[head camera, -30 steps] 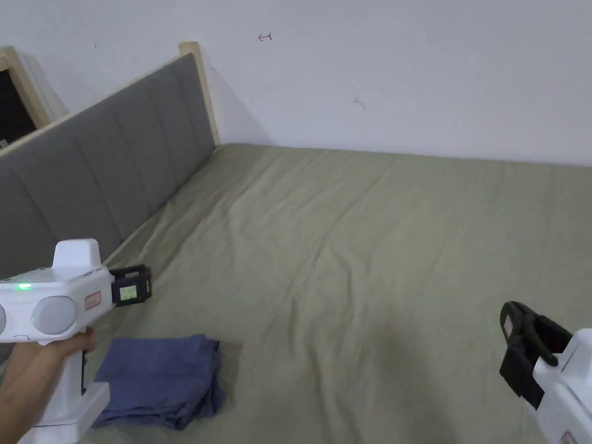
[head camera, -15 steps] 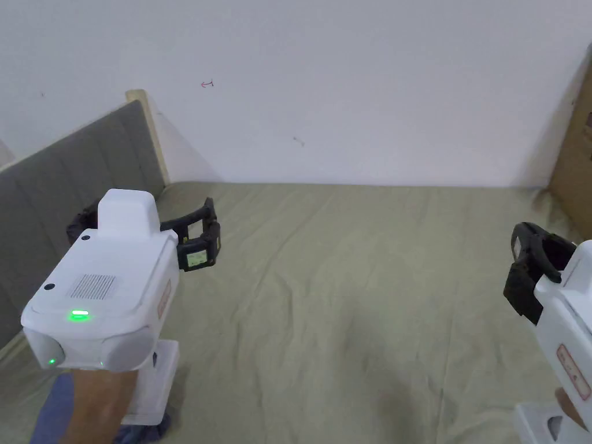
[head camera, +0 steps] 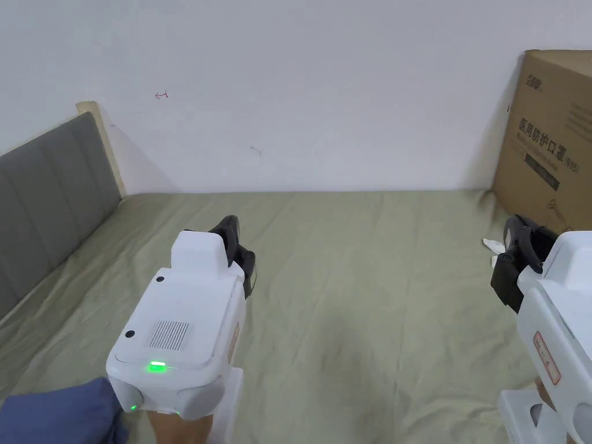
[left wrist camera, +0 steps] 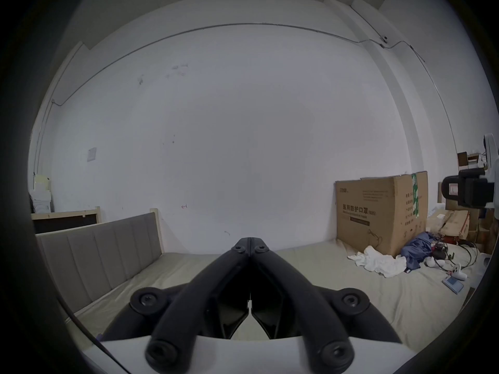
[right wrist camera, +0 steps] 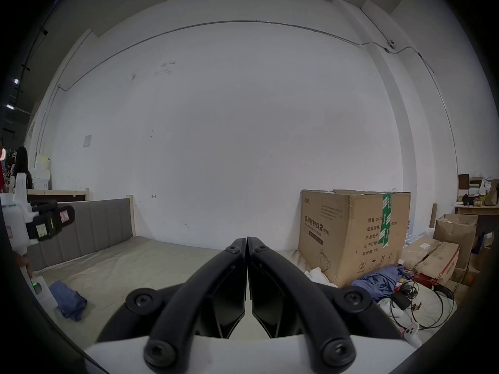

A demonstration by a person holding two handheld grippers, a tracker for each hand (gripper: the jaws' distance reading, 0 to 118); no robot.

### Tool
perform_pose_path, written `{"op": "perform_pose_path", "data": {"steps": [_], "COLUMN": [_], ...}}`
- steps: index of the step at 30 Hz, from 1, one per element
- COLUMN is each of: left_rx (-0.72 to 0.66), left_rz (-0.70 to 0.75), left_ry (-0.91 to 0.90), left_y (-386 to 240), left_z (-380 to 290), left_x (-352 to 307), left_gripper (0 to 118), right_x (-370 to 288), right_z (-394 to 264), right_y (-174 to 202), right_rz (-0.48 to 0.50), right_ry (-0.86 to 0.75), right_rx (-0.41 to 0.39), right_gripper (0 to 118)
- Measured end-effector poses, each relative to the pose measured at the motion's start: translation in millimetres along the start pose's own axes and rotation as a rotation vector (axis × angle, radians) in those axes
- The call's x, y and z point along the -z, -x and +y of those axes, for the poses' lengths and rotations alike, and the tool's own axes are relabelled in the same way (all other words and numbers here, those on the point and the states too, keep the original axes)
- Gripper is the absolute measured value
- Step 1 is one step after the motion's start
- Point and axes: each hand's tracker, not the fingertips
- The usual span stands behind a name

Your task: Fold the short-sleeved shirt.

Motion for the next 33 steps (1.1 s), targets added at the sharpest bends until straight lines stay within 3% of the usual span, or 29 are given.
{"op": "perform_pose_path", "data": {"steps": [33], "left_rx": [-0.023], "left_rz": [0.004], "left_ry": [0.021], "left_y": [7], "left_z": [-13], "left_x": [-6], "left_gripper": [0], "right_x": [-5], "right_z": [-1], "right_y": [5], "right_rz": [-0.014], "right_ry": [0.009], "right_rx": [-0.016], "right_gripper": [0]}}
